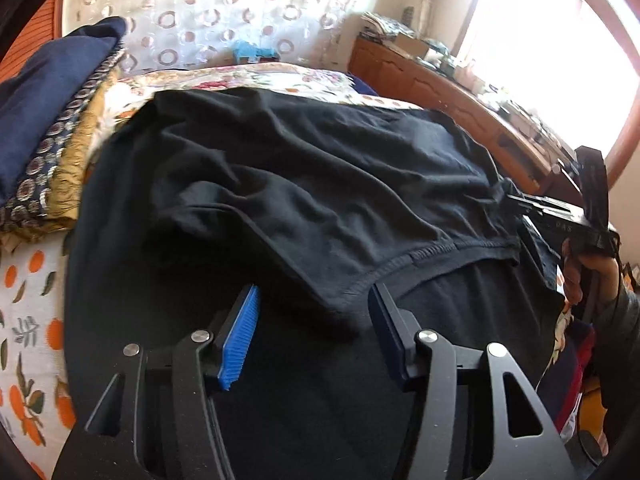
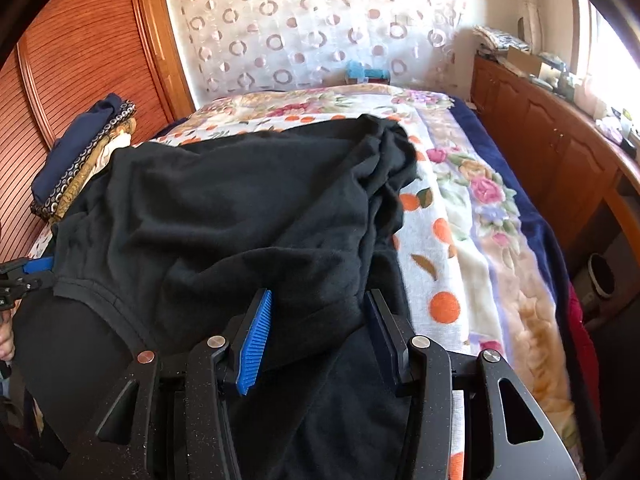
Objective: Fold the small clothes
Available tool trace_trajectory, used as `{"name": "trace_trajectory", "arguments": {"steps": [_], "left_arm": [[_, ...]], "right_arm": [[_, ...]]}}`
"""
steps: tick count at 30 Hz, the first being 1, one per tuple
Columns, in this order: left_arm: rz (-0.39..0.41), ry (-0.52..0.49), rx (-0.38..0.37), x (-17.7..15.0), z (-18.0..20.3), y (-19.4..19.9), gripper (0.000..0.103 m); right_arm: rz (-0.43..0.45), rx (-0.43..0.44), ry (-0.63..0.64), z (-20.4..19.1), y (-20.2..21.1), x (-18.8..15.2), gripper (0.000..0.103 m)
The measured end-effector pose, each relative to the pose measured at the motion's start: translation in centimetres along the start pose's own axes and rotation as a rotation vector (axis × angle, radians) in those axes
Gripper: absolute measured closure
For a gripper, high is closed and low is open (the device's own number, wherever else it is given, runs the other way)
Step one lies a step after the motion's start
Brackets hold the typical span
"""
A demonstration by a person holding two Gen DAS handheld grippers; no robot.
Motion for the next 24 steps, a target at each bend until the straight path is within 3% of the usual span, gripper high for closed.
{"name": "trace_trajectory", "arguments": {"steps": [2,3,5,6,8,12,17,24], "left_arm": [[-0.015,-0.023,0.009,-0.2,0.6,-0.5,0.052],[-0.019,-0.037,0.022,-0.2,0.8,-0.8,0.056],[-0.011,-0.053,0.048,-0.1,0.8,-1.0,0.078],[-0.014,-0.053,0.048,-0.1,0.8,-1.0,0.084],[-0.003,-0.054,0.037,0.1,1.0,-0.6,0.094],[0.060,-0.064,0.012,0.7,2.0,1.7,0.096],[0.154,-0.044,-0.032,0.3,3.1,7.7,0.096],[0.177,-0.039,-0.072,-1.1,4.7,10.6,0.096]], "right_arm": [[0.008,0.008,0.002,-0.2,0.0,0.2,0.058],[0.012,0.009,0.007,-0.3,0.0,0.3,0.069],[0.019,0.008,0.015,-0.3,0.1,0.5,0.083],[0.023,0.015,0.019,-0.4,0.2,0.5,0.089],[0.047,0.008,0.034,-0.6,0.7,0.8,0.091],[0.094,0.011,0.056,-1.0,1.9,1.2,0.094],[0.132,0.032,0.068,-2.0,4.5,1.2,0.095],[0.159,0.009,0.132,-2.8,7.6,-0.2,0.095]]}}
Point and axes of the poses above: each gripper's, at about its wrist camera, not at the fingertips, and y roughly against the way its jaws point, z to its right, x to its top, the point moved 9 cm from there along -y, roughly the way its jaws point, and after that the axes turned 7 degrees about z, right-handed, at the moved point
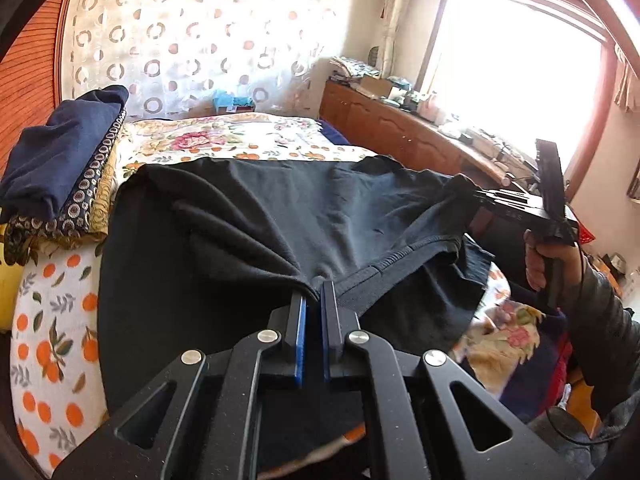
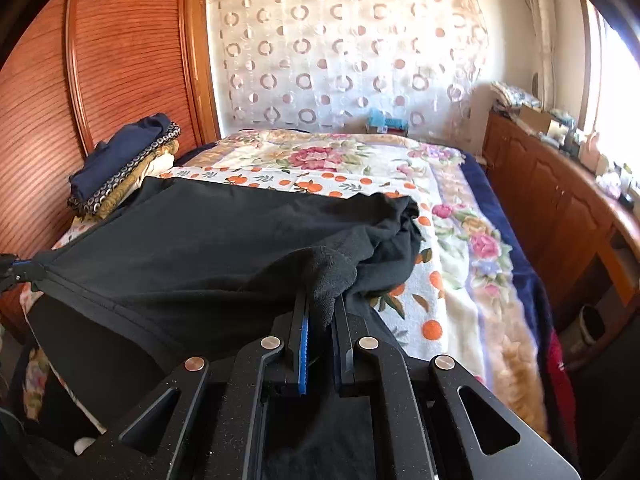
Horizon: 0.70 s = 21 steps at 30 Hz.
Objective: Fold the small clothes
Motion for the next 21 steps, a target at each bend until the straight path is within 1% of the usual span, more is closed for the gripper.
{"name": "trace_trajectory", "arguments": {"steps": [3,4,6,7,9,10,12,14,17,19,21], "left_arm": [[-0.022,0.010,0.002,-1.0,-0.1,-0.6,0.096],[-0.031,0.015,0.000,-1.3,-0.1,-0.8,0.096],[-0.041,0.017,0.000,-1.9,-0.1,-1.2,0.096],[-0.044,0.020,0.002,-2.1,-0.1,-1.3,0.096],[-0.049,0.027,0.003,-2.4,-0.2,-1.4,0.096],[-0.051,0.029,0.005,-2.6,-0.1,-1.6,0.096],[-0.057,0.032,0.006,-2.7,-0.3,-1.8,0.096],[-0.061,0.038,0.006,-2.9,-0.5,-2.0,0.096],[-0.068,0.043,0.003,-3.3,-0.7,-2.2,0.096],[-0.074,0.043,0.000,-3.5,-0.6,-2.5,0.096],[-0.079,0.043,-0.002,-3.6,-0.4,-2.8,0.096]], "right_arm": [[-0.058,-0.013,0.005,0.1,-1.0,-1.3,0.094],[-0.065,-0.015,0.004,0.1,-1.2,-1.5,0.092],[-0.076,-0.017,0.001,-0.1,-1.5,-2.0,0.081],[-0.081,-0.030,0.004,-0.1,-1.5,-2.4,0.078],[-0.075,-0.047,0.003,-0.2,-1.1,-2.6,0.063],[-0.072,-0.041,0.001,-0.4,-0.8,-2.8,0.061],[-0.072,-0.050,-0.014,-0.5,0.0,-3.4,0.053],[-0.069,-0.051,-0.043,-0.2,0.9,-4.1,0.052],[-0.082,-0.009,-0.104,-0.7,1.7,-5.3,0.052],[-0.103,0.008,-0.148,-0.8,1.5,-6.4,0.052],[-0.115,0.029,-0.185,-0.8,0.6,-6.8,0.052]]}}
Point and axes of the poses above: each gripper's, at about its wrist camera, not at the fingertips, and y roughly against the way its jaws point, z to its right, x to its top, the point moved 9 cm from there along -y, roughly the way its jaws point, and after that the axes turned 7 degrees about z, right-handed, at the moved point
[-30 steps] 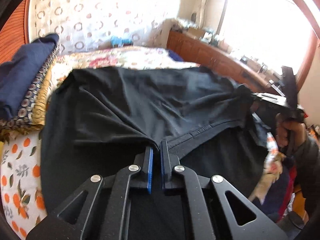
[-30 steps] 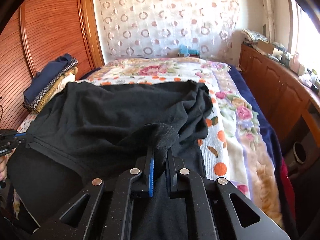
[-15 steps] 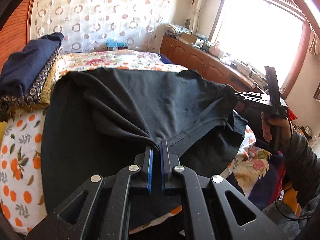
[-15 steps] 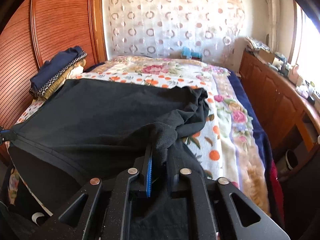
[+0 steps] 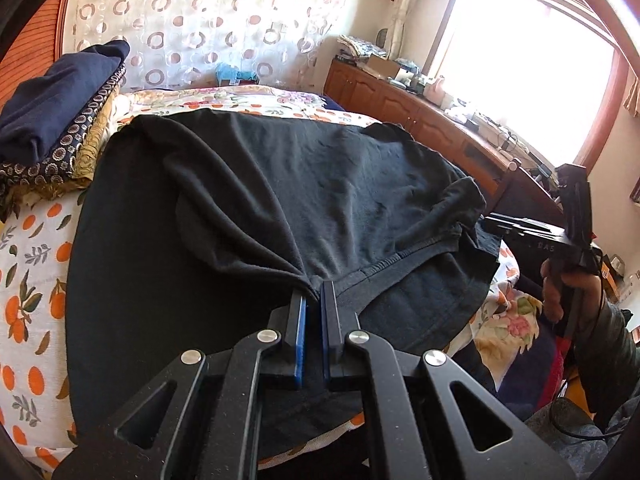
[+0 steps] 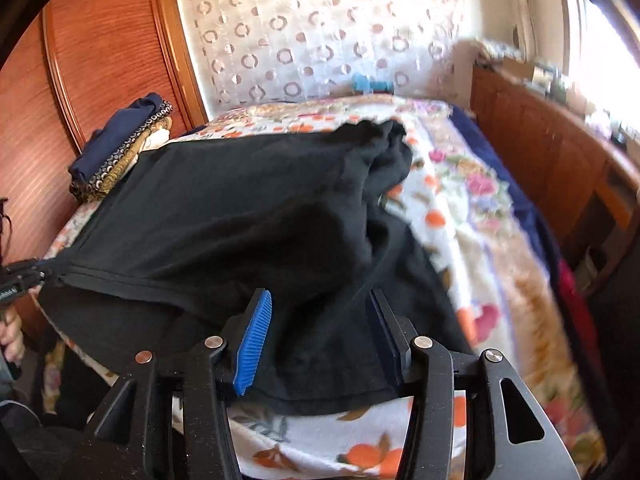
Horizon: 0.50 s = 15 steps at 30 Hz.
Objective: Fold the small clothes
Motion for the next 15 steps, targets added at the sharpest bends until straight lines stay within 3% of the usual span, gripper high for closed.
{"name": "trace_trajectory", "arguments": {"steps": [4,5,6,8,9,15], "left_arm": [[-0.006,-0.002,-0.002,0.1,0.1,-0.3,0.096],[-0.004,0.000,-0.005,0.1,0.1,-0.2,0.096],[-0.001,0.000,-0.005,0.2,0.1,-0.2,0.096],[0.019,-0.004,-0.006,0.6,0.3,0.3,0.096],[0.027,-0.005,-0.009,0.7,0.3,0.7,0.096],[0.104,-0.020,-0.025,2.7,1.5,4.1,0.096]], "right_arm": [[0.021,0.017,-0.057,0.7,-1.6,1.1,0.052],[0.027,0.018,-0.074,1.0,-1.8,1.4,0.057],[0.040,0.026,-0.088,0.9,-1.7,1.5,0.075],[0.066,0.021,-0.076,0.3,-0.8,1.8,0.094],[0.082,0.013,-0.059,0.0,-0.4,2.1,0.098],[0.164,-0.002,0.004,-0.9,3.0,4.5,0.101]]}}
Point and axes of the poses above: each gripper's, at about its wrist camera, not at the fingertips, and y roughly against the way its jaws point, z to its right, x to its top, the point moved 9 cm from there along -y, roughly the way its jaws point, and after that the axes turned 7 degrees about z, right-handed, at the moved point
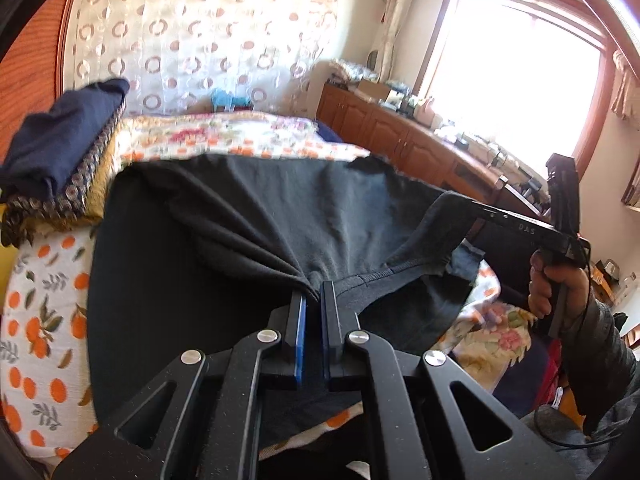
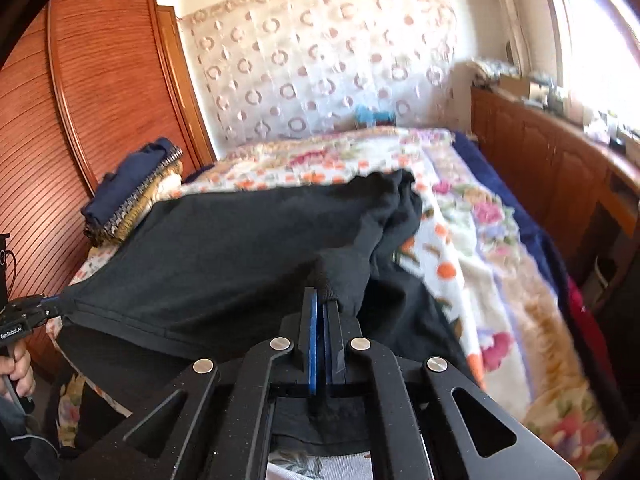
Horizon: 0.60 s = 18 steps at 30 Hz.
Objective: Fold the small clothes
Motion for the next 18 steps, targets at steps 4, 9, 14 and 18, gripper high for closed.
{"name": "trace_trajectory", "arguments": {"steps": [4,9,14,18], "left_arm": [[0.036,-0.008,0.000,1.0,0.7,2.6,0.096],[0.002,-0.011,0.022,-0.7,0.5,3.6,0.096],[-0.069,0.037,0.036,-3.6,-1.0,1.8,0.096],[-0.078,0.020,0.074,-4.1,-1.8,1.7,0.070]], "right_arm": [[0.015,0.010,0.024,-0.4,2.1,1.0,0.101],[-0.042,0.005,0.052,-0.4,3.1,-1.1,0.101],[-0.158,-0.013,0.026,0.9,1.3,-5.0,0.101],[-0.164,-0.029,0.019,2.1,1.0,-5.8,0.097]]}}
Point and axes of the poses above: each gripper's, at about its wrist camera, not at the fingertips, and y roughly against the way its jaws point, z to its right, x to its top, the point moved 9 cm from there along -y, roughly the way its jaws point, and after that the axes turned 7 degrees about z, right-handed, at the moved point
